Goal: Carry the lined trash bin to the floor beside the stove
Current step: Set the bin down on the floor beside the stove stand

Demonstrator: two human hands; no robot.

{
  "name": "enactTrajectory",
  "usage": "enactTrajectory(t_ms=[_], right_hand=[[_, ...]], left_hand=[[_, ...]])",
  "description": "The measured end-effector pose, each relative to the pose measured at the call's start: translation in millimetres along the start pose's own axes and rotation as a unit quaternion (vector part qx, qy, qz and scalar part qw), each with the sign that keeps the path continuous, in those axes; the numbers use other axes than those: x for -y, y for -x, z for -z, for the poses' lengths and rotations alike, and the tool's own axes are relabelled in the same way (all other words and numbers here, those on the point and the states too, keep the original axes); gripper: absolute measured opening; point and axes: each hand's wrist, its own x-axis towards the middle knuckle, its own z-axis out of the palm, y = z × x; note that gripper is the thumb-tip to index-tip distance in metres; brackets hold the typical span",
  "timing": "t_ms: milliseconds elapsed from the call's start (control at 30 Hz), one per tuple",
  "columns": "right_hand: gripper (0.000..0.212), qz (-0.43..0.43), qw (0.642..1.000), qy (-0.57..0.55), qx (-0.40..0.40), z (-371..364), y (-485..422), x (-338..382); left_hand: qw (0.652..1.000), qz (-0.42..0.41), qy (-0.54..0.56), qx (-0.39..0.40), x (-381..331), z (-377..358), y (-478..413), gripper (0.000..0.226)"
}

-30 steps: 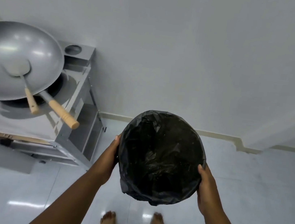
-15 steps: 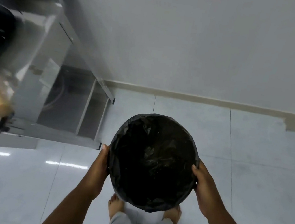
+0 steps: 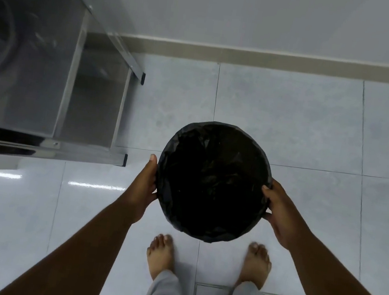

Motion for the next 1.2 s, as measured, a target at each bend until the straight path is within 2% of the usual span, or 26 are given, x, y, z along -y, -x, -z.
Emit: enactTrajectory(t_ms=[300,467,567,667,767,867,1000,1200], right_hand=[[0.044,-0.017,1.000,0.022,-0.003,0.5,-33.2,-17.3],[0.046,0.005,1.000,0.029,0.008,-4.0,-32.1,-13.7],[0.051,0.005,1.000,0.019,-0.022,-5.4,-23.4,-18.6],[0.057,-0.064,0.993,-0.058,-0.076,-5.5,-8.7,-44.7],[0.059,-0.154,0.972,-0.165,-0.066,-14.2,11.2,-67.5],[0.061,-0.202,0.951,-0.228,-0.050,-28.1,28.1,-79.5],[0.060,-0.190,0.935,-0.298,-0.040,-39.8,33.3,-82.6],[0.061,-0.104,0.953,-0.285,-0.014,-46.8,2.3,-37.1]], left_hand=[[1.000,-0.001,-0.005,0.007,11.2,1.1,-30.5,0.065],[0.999,-0.011,0.038,-0.019,20.6,4.1,-34.7,0.069],[0.996,-0.016,0.063,-0.068,30.0,0.2,-25.6,0.072],[0.980,0.039,0.138,-0.135,56.1,-4.5,-7.7,0.080],[0.948,0.115,0.256,-0.148,82.0,-17.6,17.5,0.088],[0.916,0.155,0.339,-0.147,95.6,-39.6,34.4,0.092],[0.901,0.137,0.397,-0.108,88.4,-63.3,32.5,0.092],[0.908,0.089,0.403,-0.069,45.3,-70.3,-2.4,0.089]])
